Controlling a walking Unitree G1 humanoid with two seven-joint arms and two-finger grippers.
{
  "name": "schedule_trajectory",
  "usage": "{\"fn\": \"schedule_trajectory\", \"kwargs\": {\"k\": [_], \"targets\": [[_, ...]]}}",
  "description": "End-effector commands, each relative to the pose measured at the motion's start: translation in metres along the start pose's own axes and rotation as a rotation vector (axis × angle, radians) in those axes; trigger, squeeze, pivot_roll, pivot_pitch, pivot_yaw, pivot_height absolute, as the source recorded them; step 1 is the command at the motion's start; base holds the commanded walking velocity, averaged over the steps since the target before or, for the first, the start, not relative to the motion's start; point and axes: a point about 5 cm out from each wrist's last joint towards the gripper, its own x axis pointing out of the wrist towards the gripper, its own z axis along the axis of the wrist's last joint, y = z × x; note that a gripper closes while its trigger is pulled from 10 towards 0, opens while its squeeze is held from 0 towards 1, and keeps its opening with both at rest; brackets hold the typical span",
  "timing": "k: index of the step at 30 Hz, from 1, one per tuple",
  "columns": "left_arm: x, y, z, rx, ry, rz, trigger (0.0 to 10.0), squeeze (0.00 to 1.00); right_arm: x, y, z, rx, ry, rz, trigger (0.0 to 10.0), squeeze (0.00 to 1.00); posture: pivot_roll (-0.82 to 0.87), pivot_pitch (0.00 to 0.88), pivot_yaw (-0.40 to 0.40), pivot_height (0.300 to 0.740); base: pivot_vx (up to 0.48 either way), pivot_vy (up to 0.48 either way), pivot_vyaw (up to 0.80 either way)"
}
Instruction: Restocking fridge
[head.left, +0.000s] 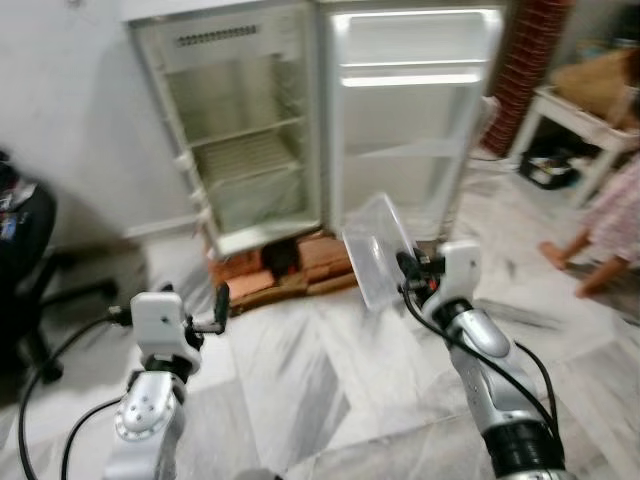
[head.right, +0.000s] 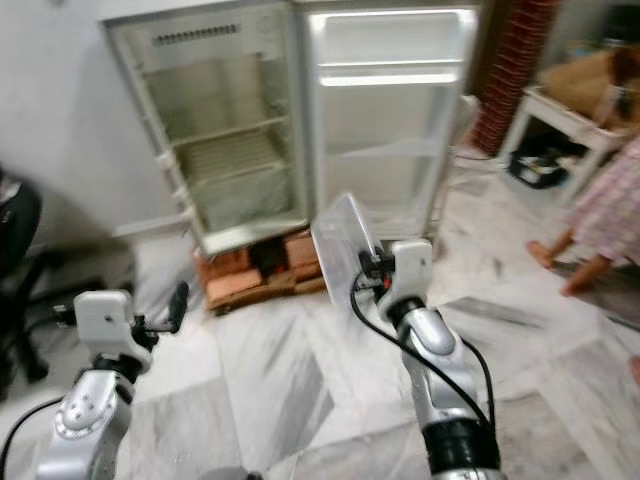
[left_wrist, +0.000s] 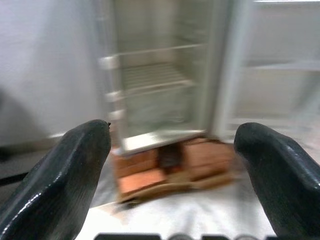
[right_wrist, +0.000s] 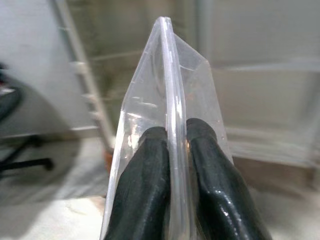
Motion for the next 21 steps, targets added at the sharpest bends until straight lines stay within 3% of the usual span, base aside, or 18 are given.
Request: {"fn": "schedule_trajectory", "kwargs": {"k": [1,5,11,13,21], "targets": [[0.0015,0.0025,0.0019,0.003,-0.004,0.012,10.0,0.00,0.0029,0.0095,0.0045,-0.002,-0.020,0.047,10.0,0.00,0.03,0.000,0.006,0.740,0.322,0.000,0.77],[0.0021,0.0005,0.0031,0.003,-0.006,0.012,10.0,0.00,0.0027,0.0106,0.0034,0.001,-0.016,0.055,10.0,0.00,0.03,0.000,0.005,0.740,0.307,0.362,0.67],[0.0010,0.0016,0.0023,-0.001,-0.003,0.016,10.0,0.00,0.0033,0.0109,0.0009,0.008,-0.007,0.056,10.0,0.00,0.03,0.000,0.005,0.740,0.292,0.381,0.00],[0.0010,0.0021,0.0024,-0.001,-0.004,0.018,10.0,0.00,0.0028,0.0082,-0.0007,-0.055,0.001,0.026,10.0,0.00,0.03,0.000,0.005,0.740,0.292,0.381,0.00],[0.0010,0.0021,0.0031,-0.002,-0.003,0.016,10.0,0.00,0.0017,0.0038,-0.0021,-0.036,0.013,0.001,10.0,0.00,0.02,0.000,0.010,0.740,0.291,0.382,0.00]]}}
